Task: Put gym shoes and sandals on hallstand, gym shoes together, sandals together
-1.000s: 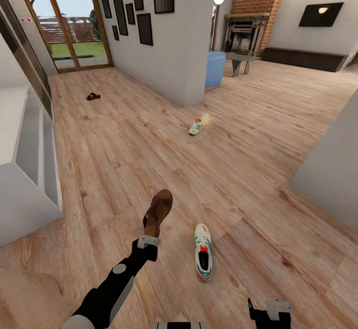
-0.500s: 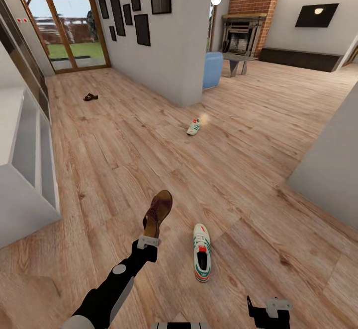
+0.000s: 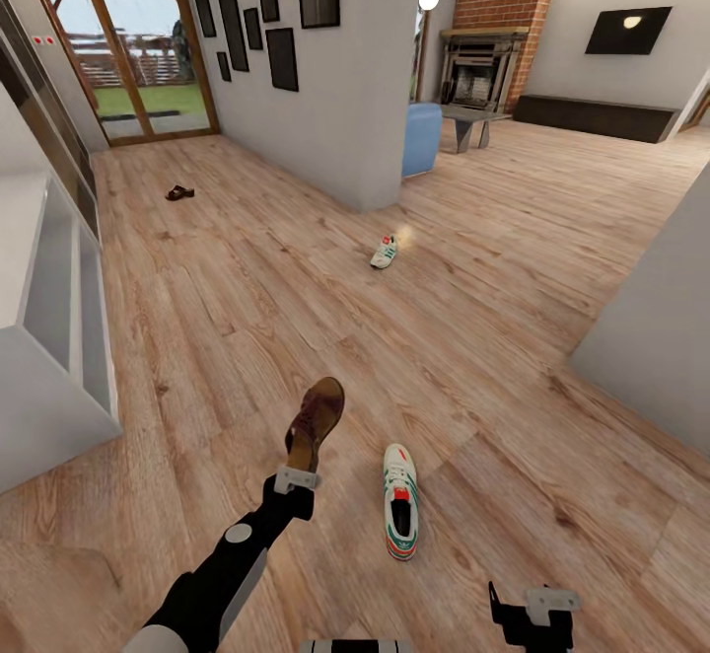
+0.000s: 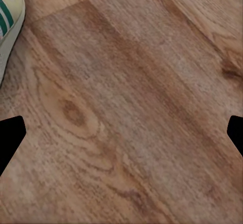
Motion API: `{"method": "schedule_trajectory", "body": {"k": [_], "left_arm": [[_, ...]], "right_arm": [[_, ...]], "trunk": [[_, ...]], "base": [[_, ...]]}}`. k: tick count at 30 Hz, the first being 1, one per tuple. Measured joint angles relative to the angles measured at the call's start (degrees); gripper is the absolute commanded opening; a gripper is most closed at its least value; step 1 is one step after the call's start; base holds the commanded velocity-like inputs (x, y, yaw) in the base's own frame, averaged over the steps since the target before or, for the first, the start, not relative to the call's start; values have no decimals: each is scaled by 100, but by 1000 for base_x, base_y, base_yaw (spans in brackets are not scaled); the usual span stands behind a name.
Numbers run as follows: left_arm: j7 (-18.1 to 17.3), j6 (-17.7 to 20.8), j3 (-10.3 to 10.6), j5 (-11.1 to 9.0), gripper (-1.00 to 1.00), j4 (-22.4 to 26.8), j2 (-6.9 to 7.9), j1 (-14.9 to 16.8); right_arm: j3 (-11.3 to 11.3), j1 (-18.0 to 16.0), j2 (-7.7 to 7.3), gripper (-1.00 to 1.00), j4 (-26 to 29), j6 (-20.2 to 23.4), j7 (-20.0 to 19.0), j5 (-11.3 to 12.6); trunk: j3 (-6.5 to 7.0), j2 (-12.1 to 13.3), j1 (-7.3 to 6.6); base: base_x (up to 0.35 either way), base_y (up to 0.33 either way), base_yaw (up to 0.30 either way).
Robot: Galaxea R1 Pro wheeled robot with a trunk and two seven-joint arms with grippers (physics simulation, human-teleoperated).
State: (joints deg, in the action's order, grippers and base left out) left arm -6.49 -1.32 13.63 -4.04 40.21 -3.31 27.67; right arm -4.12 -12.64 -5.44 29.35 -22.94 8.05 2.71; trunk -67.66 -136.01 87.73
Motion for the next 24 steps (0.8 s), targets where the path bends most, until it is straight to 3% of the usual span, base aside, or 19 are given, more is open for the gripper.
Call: {"method": "schedule_trajectory", "body": {"k": [3,4,5,13,17,20,24], "left_arm": [[2,1,-8,4,-100,9,21,0],[-18,-16,-50,6,-100,17,138,41],[-28,-1,-37,1,-100,17,165,59],[-42,79,-27,-35,-100,83,146,251],[-123,226,-38,-66,-100,84,141,564],[-287,467,-41,-86,-100,72,138,752],[-478,773,-44,-100,-100,95,136,868]], "right_arm": [[-2,1,-1,100,-18,-1,-1,-2],[-21,-2,2,100,17,5,0,-18],[-22,-4,7,100,28,13,2,-15],[-24,-90,219,100,106,230,58,-33],[-21,-319,269,100,345,907,221,-28],[-20,-478,312,100,668,1660,301,-10],[-37,-622,511,100,1108,2442,351,-1]], "trunk": [[0,0,0],[0,0,0],[0,0,0],[0,0,0],[1,0,0],[1,0,0],[1,0,0]], "base": [[0,0,0],[0,0,0],[0,0,0],[0,0,0],[0,0,0],[0,0,0],[0,0,0]]}}
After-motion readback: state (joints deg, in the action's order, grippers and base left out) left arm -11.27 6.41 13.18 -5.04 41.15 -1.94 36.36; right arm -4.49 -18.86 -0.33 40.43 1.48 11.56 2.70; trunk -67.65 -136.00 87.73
